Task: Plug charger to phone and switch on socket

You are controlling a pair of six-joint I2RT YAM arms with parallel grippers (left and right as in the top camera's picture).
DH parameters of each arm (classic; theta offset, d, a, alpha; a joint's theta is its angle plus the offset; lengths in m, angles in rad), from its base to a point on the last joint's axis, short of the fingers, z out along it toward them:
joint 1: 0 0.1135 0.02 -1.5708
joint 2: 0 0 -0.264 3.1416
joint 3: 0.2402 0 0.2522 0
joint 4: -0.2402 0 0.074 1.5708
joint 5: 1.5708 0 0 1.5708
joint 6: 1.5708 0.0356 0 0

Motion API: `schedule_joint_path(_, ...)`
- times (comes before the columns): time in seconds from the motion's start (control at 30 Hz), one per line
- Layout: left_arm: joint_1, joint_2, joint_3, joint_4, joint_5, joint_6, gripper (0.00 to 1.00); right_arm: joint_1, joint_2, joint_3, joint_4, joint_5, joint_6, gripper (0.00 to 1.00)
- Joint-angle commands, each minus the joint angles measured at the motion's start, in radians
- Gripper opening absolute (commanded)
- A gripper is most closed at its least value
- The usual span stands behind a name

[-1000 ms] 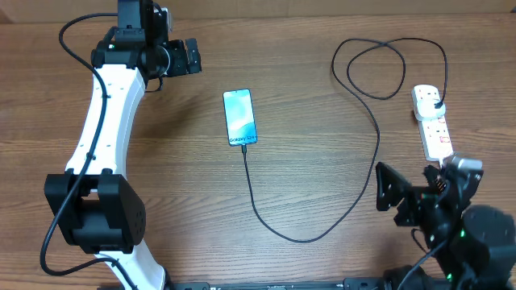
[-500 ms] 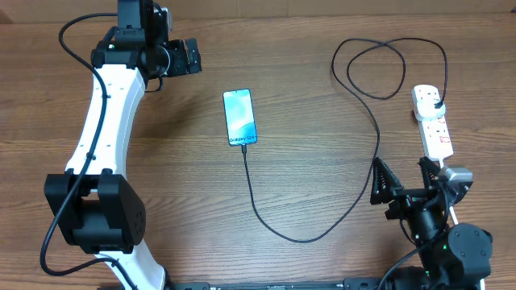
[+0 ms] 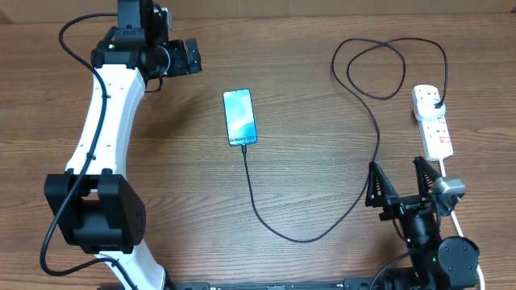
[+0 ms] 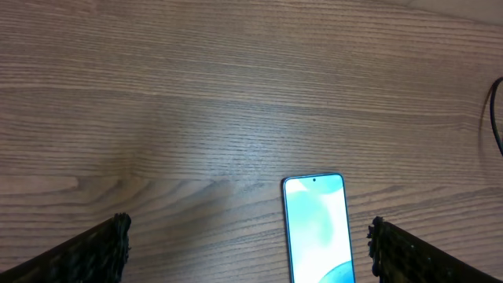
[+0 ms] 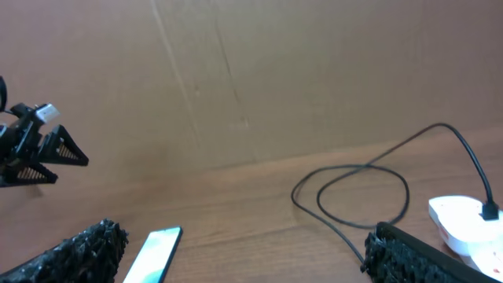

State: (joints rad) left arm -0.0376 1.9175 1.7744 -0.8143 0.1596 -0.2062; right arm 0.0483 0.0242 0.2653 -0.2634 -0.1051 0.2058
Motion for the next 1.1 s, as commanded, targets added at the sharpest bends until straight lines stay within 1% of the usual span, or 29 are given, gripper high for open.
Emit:
schedule_joint_path(0.0, -0.002, 0.007, 0.0, 0.003, -0.006, 0.012, 1.0, 0.003, -0.022, -0.042, 0.042, -0.018, -0.005, 1.0)
schedule_joint_path(0.2, -0.002, 0.007, 0.0, 0.003, -0.006, 0.012, 1.0, 0.003, -0.021, -0.116, 0.172, -0.029, -0.005, 1.0)
schedule_joint_path(0.63, -0.002, 0.007, 0.0, 0.003, -0.006, 0.012, 1.0, 0.003, -0.021, -0.26, 0.368, -0.03, -0.006, 1.0)
schedule_joint_path(0.8, -0.002, 0.007, 0.0, 0.003, -0.006, 0.012, 1.0, 0.003, -0.021, -0.258, 0.346, -0.031, -0.032, 1.0)
schedule_joint_path(1.03, -0.002, 0.007, 0.0, 0.003, -0.006, 0.012, 1.0, 0.002, -0.021, -0.258, 0.189, -0.027, -0.058, 1.0)
schedule_joint_path(1.07, -0.002, 0.007, 0.0, 0.003, -0.006, 0.012, 1.0, 0.002, -0.021, -0.257, 0.187, -0.023, -0.059, 1.0)
